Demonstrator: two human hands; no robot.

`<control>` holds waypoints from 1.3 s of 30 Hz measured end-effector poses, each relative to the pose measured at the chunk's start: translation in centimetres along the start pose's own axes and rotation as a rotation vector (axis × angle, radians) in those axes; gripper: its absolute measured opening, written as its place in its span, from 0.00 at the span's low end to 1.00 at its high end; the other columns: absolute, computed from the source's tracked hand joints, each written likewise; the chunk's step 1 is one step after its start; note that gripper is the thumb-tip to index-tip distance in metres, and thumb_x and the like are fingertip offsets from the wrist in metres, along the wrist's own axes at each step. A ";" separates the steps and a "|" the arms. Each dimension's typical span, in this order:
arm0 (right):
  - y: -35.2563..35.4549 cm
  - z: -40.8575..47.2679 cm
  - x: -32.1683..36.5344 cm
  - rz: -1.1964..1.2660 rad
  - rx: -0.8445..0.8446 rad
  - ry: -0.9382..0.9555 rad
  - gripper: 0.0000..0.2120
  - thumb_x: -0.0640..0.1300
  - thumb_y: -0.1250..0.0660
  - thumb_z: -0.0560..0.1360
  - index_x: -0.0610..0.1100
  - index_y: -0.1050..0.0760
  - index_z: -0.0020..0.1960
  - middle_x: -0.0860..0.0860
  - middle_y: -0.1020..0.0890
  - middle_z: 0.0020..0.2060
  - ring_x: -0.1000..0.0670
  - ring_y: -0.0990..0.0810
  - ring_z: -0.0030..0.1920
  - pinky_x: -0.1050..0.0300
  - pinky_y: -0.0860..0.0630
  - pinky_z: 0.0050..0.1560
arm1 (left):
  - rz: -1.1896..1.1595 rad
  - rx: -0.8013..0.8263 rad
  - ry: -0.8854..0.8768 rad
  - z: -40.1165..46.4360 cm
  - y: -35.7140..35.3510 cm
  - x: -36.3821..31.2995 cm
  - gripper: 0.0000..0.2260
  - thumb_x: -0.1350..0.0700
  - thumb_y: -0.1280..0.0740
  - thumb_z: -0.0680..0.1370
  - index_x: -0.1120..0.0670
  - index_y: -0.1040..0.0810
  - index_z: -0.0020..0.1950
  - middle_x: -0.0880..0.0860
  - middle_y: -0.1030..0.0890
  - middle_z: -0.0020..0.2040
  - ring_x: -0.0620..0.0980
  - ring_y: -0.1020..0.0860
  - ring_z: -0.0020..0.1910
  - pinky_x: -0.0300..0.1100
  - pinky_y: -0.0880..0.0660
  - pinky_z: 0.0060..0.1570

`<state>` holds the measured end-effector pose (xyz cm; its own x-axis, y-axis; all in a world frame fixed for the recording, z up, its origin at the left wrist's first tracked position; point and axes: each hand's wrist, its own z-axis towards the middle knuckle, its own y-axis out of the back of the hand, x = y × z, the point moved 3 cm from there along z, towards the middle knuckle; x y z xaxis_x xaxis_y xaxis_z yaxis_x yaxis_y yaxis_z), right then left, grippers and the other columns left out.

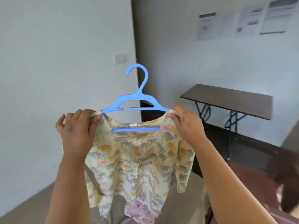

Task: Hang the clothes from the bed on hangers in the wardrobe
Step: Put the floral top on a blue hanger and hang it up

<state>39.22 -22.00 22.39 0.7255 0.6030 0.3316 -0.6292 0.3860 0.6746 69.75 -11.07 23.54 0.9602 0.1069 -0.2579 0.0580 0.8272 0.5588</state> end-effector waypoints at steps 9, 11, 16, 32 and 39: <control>22.4 -14.7 -6.6 -0.316 -0.230 -0.155 0.12 0.53 0.42 0.81 0.46 0.27 0.55 0.50 0.20 0.43 0.43 0.22 0.39 0.51 0.27 0.38 | -0.321 0.115 -0.202 -5.1 3.7 -20.0 0.15 0.42 0.43 0.79 0.50 0.24 0.51 0.50 0.21 0.46 0.58 0.25 0.51 0.54 0.37 0.55; 27.7 -18.8 -7.7 -0.412 -0.292 -0.187 0.13 0.53 0.42 0.80 0.46 0.27 0.54 0.49 0.21 0.44 0.42 0.21 0.40 0.50 0.27 0.38 | -0.411 0.221 -0.291 -6.5 4.3 -24.8 0.16 0.38 0.45 0.78 0.47 0.25 0.49 0.47 0.23 0.42 0.56 0.23 0.50 0.54 0.33 0.53; 40.7 -27.9 -12.3 -0.604 -0.378 -0.344 0.11 0.53 0.41 0.80 0.45 0.30 0.51 0.49 0.22 0.42 0.42 0.23 0.39 0.50 0.27 0.37 | -0.647 0.325 -0.458 -10.4 5.0 -40.4 0.15 0.40 0.40 0.80 0.51 0.24 0.50 0.52 0.20 0.44 0.60 0.21 0.48 0.53 0.29 0.49; 66.6 -43.7 -31.9 -1.117 -0.617 -0.991 0.11 0.53 0.39 0.79 0.53 0.24 0.59 0.48 0.24 0.53 0.40 0.32 0.56 0.45 0.37 0.55 | -0.982 0.185 -0.883 -20.1 1.7 -83.1 0.17 0.44 0.44 0.78 0.56 0.24 0.44 0.57 0.19 0.38 0.61 0.20 0.32 0.45 0.26 0.28; 73.8 -40.4 -44.3 -1.135 -0.755 -0.784 0.10 0.46 0.33 0.76 0.49 0.20 0.56 0.46 0.22 0.48 0.39 0.25 0.48 0.47 0.27 0.46 | -1.068 0.132 -0.841 -18.6 -5.2 -98.6 0.19 0.45 0.44 0.78 0.57 0.24 0.40 0.56 0.21 0.34 0.60 0.22 0.27 0.42 0.31 0.25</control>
<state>-50.64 8.02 30.86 0.7053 -0.6383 0.3084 0.5089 0.7587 0.4066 -30.34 -15.68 31.37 0.3034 -0.9494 -0.0809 0.8495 0.2311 0.4743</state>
